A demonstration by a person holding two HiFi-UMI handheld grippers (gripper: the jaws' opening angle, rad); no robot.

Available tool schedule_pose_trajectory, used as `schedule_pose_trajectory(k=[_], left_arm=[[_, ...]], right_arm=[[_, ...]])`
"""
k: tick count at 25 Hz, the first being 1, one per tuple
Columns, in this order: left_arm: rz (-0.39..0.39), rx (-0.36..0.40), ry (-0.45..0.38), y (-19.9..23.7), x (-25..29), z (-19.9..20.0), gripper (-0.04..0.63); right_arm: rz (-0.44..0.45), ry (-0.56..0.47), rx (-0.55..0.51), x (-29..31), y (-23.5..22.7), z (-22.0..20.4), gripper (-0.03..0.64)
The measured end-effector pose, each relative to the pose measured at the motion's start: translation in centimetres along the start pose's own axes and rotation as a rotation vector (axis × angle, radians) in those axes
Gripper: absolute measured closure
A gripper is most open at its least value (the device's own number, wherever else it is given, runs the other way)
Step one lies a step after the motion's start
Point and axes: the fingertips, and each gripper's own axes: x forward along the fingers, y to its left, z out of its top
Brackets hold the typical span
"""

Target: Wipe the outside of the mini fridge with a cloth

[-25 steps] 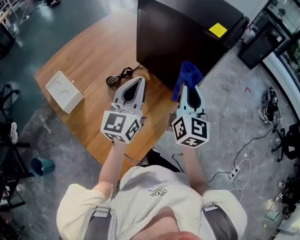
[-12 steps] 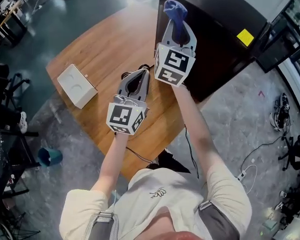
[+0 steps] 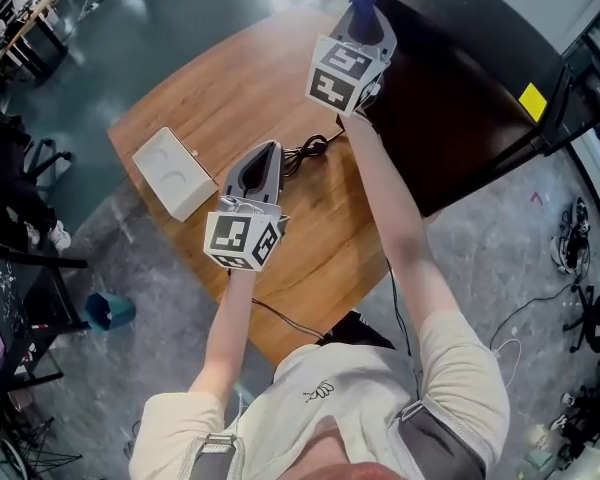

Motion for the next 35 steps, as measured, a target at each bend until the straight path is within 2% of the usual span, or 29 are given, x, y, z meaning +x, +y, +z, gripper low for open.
schedule_pose_trajectory(k=[7, 13, 22, 35], left_arm=[[0.022, -0.01, 0.026, 1.3, -0.1, -1.3, 0.591], [-0.015, -0.013, 0.006, -0.7, 1.3, -0.8, 0.591], [-0.109, -0.017, 0.016, -6.1, 1.3, -1.1, 0.591], [-0.188, -0.057, -0.011, -11.7, 1.9, 0.2, 0.591]], right_arm=[[-0.082, -0.011, -0.07, 1.1, -0.7, -0.2, 0.555], [-0.143, -0.04, -0.094, -1.6, -3.8, 0.9, 0.555], [-0.245, -0.056, -0.09, -8.6, -11.3, 3.5, 0.555], [-0.369, -0.057, -0.118, -20.3, -23.9, 6.2, 0.555]])
